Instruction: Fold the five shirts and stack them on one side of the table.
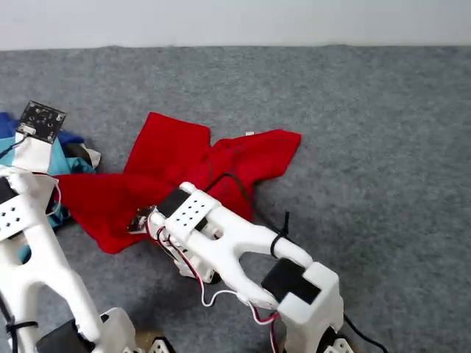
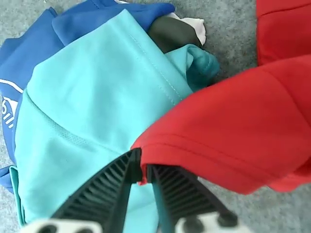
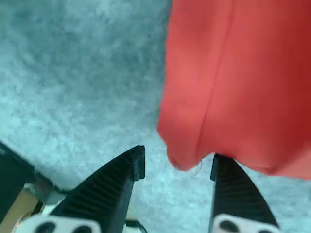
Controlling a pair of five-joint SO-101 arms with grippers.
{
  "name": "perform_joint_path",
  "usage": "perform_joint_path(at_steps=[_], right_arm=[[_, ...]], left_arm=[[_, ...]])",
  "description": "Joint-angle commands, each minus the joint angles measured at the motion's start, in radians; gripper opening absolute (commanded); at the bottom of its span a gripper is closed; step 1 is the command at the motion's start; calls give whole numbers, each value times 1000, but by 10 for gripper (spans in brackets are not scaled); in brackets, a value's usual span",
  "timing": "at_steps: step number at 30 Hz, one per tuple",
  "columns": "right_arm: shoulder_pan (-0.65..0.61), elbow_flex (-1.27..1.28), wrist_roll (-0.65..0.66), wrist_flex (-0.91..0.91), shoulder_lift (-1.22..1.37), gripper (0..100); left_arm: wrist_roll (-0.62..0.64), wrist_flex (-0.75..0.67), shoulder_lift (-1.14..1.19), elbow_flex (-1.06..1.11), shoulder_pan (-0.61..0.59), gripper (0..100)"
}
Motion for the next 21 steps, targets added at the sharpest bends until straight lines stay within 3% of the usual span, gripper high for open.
perform_joint_path(at_steps=[1,4,11,14,21], right_arm=[[18,-9,-15,-18,13,163],[48,-9,-12,-15,18,95],[105,-40,-8,18,13,87],[111,-92,-8,58,12,7],[186,-285,25,239,-56,10]], left_arm=[[-5,-14,-34,-7,-6,14],[-3,-14,-34,-7,-6,14],[-3,-14,-34,-5,-5,14],[-3,-12,-40,-5,-5,14],[23,109,-41,-111,17,14]])
